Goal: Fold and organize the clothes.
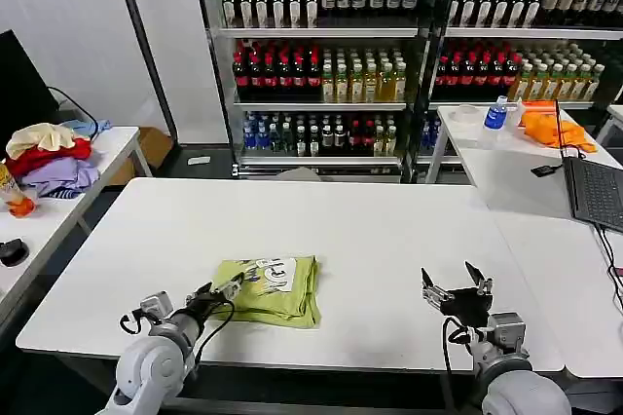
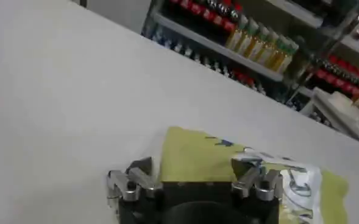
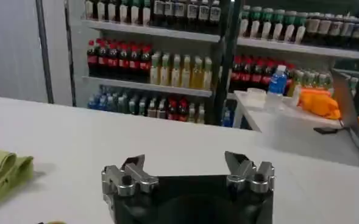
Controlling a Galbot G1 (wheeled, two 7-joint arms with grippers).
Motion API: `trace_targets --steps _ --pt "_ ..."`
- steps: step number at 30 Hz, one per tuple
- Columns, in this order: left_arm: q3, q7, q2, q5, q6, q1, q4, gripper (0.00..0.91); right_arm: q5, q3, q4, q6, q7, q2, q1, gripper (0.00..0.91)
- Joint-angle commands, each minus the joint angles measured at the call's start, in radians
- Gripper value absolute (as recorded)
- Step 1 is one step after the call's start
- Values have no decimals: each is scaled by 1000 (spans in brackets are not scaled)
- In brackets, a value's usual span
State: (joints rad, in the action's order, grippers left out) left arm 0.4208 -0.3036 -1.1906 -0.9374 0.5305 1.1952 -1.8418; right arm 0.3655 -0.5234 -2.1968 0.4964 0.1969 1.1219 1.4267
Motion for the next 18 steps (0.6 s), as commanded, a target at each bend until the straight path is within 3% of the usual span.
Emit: trace_targets --steps 1,4,18 --pt "-9 -3 -55 -91 -11 -2 58 50 0 -3 -4 1 0 -2 0 907" --pt "-5 1 -61 -141 -17 -1 55 10 2 -6 -7 2 1 -4 1 907" --pt "51 7 -71 -297 -48 13 0 20 3 -17 -28 7 3 -3 22 907"
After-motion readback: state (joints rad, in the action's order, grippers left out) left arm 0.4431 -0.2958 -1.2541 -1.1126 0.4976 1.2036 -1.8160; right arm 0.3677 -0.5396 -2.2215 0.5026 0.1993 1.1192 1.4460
